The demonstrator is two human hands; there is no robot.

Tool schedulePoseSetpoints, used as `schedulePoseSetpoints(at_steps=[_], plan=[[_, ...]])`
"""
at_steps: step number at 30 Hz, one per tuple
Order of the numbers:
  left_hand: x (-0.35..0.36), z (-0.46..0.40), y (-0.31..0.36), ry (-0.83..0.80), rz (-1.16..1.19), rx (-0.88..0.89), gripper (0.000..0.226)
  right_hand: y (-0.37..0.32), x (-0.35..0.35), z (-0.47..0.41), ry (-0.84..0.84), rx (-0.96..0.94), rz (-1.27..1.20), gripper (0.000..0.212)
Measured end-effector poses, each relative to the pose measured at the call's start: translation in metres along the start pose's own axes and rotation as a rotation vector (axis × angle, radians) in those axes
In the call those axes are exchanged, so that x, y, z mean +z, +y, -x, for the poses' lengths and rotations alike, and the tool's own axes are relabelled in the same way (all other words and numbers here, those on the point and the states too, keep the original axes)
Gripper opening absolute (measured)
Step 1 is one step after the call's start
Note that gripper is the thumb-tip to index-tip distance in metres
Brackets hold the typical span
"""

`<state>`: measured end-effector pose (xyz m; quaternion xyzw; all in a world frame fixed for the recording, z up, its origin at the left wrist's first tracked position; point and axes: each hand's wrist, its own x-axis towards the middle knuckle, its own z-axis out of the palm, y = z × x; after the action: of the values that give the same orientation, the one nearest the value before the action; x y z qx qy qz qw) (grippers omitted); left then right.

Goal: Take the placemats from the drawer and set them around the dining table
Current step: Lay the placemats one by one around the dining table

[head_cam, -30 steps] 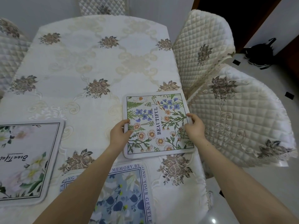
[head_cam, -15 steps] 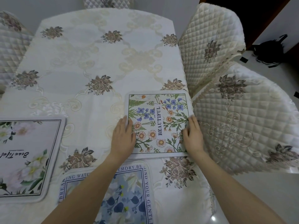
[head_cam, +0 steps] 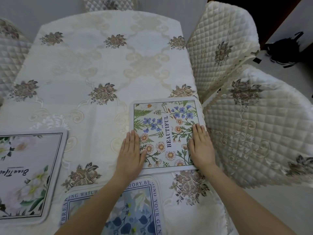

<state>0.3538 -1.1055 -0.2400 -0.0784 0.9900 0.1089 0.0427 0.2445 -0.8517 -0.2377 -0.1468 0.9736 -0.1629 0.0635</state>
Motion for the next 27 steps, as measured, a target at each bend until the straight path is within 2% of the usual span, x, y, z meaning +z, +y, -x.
schedulePoseSetpoints(at_steps=[8,12,22,27], plan=[[-0.008,-0.009,0.016,0.026,-0.017,-0.025,0.070,-0.001,-0.001,0.001,0.004,-0.009,0.034,0.066],[0.000,-0.011,0.027,0.023,-0.007,0.106,0.064,0.000,0.001,0.001,0.005,-0.012,0.048,0.064],[0.005,-0.012,0.026,0.037,-0.020,0.102,0.065,0.000,0.005,0.000,0.013,-0.006,0.068,0.061],[-0.013,-0.030,0.029,0.033,0.057,0.099,0.062,-0.017,-0.015,-0.009,0.033,-0.056,0.009,0.059]])
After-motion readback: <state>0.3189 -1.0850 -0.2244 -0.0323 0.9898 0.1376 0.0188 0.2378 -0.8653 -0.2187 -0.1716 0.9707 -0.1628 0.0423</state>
